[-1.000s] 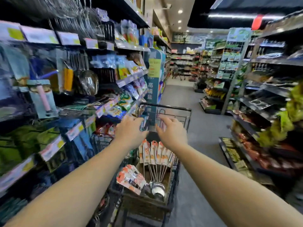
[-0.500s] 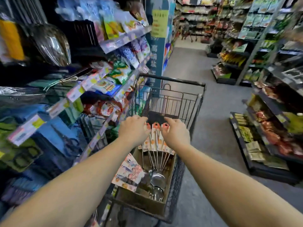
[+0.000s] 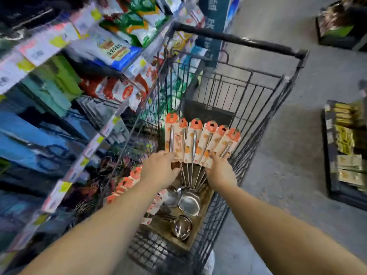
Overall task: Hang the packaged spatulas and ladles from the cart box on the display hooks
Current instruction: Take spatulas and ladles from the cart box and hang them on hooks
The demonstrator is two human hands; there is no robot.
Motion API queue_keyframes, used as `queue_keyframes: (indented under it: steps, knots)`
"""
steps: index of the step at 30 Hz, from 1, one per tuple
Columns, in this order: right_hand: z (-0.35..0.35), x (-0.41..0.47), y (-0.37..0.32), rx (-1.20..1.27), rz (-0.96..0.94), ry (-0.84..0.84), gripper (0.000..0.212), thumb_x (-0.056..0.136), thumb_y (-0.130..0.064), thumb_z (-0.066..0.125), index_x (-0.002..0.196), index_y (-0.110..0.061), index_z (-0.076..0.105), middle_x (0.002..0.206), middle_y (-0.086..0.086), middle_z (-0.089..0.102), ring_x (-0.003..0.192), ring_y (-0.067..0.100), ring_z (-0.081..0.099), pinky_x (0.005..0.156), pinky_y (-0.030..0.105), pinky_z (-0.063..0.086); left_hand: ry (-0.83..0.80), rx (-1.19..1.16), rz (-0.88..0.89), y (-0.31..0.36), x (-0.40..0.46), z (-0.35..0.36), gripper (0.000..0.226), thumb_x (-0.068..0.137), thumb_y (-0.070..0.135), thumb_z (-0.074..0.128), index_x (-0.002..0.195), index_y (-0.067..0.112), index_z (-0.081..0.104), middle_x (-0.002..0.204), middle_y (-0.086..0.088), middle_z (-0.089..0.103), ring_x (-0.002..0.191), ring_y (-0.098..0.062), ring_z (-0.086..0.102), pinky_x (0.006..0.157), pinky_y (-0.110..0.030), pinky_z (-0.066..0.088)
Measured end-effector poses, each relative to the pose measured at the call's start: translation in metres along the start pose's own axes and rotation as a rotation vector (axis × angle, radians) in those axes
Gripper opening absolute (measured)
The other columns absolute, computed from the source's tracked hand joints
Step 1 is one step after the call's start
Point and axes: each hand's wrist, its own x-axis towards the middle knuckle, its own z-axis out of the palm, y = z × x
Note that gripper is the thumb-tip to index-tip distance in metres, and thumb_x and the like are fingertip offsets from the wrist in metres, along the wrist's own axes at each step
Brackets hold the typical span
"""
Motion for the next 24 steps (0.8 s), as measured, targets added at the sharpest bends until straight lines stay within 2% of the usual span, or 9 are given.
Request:
queue_keyframes:
  steps: [5, 8, 10, 13, 15, 17, 19, 21, 24]
  knots:
    - [0.062, 0.027, 0.013, 0.039, 0.113, -0.096, 0.044, 0.092, -0.026, 0.058, 0.134, -0.019, 0.046, 0.124, 0.012, 0.057, 0.106, 0.031, 0.06, 0.088, 0.043, 0.053, -0.068, -0.07, 0.014, -0.03, 0.035, 0.053, 0.055, 0.086, 0.043, 0.061, 0.136, 0.026, 0.047, 0.131, -0.006, 0.056, 0.12, -0.027, 0.05, 0.097, -0.038, 0.043]
    - [0.093, 0.037, 0.017, 0.078, 0.194, -0.138, 0.038, 0.094, -0.023, 0.055, 0.13, -0.015, 0.048, 0.122, 0.012, 0.057, 0.104, 0.032, 0.059, 0.081, 0.039, 0.051, -0.106, -0.1, -0.002, -0.049, 0.048, 0.077, 0.054, 0.085, 0.041, 0.063, 0.134, 0.023, 0.05, 0.131, -0.007, 0.057, 0.119, -0.028, 0.052, 0.097, -0.037, 0.043]
    - [0.117, 0.044, 0.021, 0.126, 0.285, -0.171, 0.035, 0.094, -0.021, 0.055, 0.127, -0.013, 0.047, 0.119, 0.012, 0.059, 0.104, 0.032, 0.06, 0.079, 0.036, 0.049, -0.138, -0.124, -0.02, -0.062, 0.056, 0.095, 0.054, 0.084, 0.039, 0.065, 0.133, 0.022, 0.052, 0.128, -0.009, 0.058, 0.115, -0.028, 0.054, 0.094, -0.035, 0.043]
    - [0.143, 0.053, 0.026, 0.23, 0.439, -0.163, 0.037, 0.094, -0.019, 0.054, 0.129, -0.011, 0.044, 0.121, 0.012, 0.059, 0.108, 0.031, 0.058, 0.077, 0.032, 0.043, -0.171, -0.163, -0.025, -0.072, 0.067, 0.117, 0.054, 0.084, 0.037, 0.065, 0.134, 0.023, 0.051, 0.131, -0.008, 0.055, 0.117, -0.029, 0.052, 0.096, -0.036, 0.042]
    - [0.157, 0.062, 0.031, 0.312, 0.537, -0.128, 0.041, 0.095, -0.017, 0.053, 0.133, -0.009, 0.039, 0.126, 0.013, 0.057, 0.114, 0.032, 0.055, 0.081, 0.033, 0.042, -0.171, -0.183, -0.022, -0.074, 0.074, 0.128, 0.054, 0.084, 0.035, 0.065, 0.135, 0.023, 0.05, 0.132, -0.007, 0.054, 0.119, -0.028, 0.05, 0.099, -0.036, 0.041]
    - [0.167, 0.072, 0.035, 0.378, 0.634, -0.083, 0.049, 0.096, -0.016, 0.051, 0.141, -0.009, 0.032, 0.134, 0.014, 0.053, 0.122, 0.033, 0.051, 0.096, 0.037, 0.042, -0.167, -0.194, 0.0, -0.074, 0.08, 0.136, 0.054, 0.085, 0.035, 0.065, 0.135, 0.023, 0.05, 0.131, -0.006, 0.055, 0.12, -0.027, 0.048, 0.101, -0.037, 0.04]
    - [0.175, 0.082, 0.04, 0.414, 0.689, -0.072, 0.056, 0.098, -0.016, 0.047, 0.147, -0.008, 0.022, 0.14, 0.015, 0.049, 0.128, 0.033, 0.047, 0.103, 0.038, 0.038, -0.163, -0.212, 0.012, -0.075, 0.085, 0.144, 0.054, 0.085, 0.034, 0.065, 0.135, 0.023, 0.05, 0.13, -0.005, 0.055, 0.12, -0.027, 0.048, 0.101, -0.038, 0.039]
    - [0.183, 0.092, 0.046, 0.438, 0.706, -0.07, 0.05, 0.098, -0.014, 0.045, 0.144, -0.006, 0.028, 0.136, 0.016, 0.051, 0.125, 0.034, 0.048, 0.101, 0.037, 0.038, -0.166, -0.218, 0.023, -0.077, 0.088, 0.151, 0.053, 0.085, 0.035, 0.065, 0.135, 0.024, 0.05, 0.13, -0.004, 0.056, 0.119, -0.026, 0.048, 0.101, -0.039, 0.04]
    - [0.193, 0.103, 0.055, 0.465, 0.725, -0.037, 0.026, 0.098, -0.011, 0.042, 0.123, -0.004, 0.046, 0.121, 0.014, 0.058, 0.105, 0.029, 0.054, 0.086, 0.03, 0.038, -0.167, -0.219, 0.031, -0.077, 0.092, 0.159, 0.053, 0.086, 0.035, 0.065, 0.135, 0.024, 0.049, 0.13, -0.003, 0.055, 0.119, -0.025, 0.048, 0.101, -0.039, 0.039]
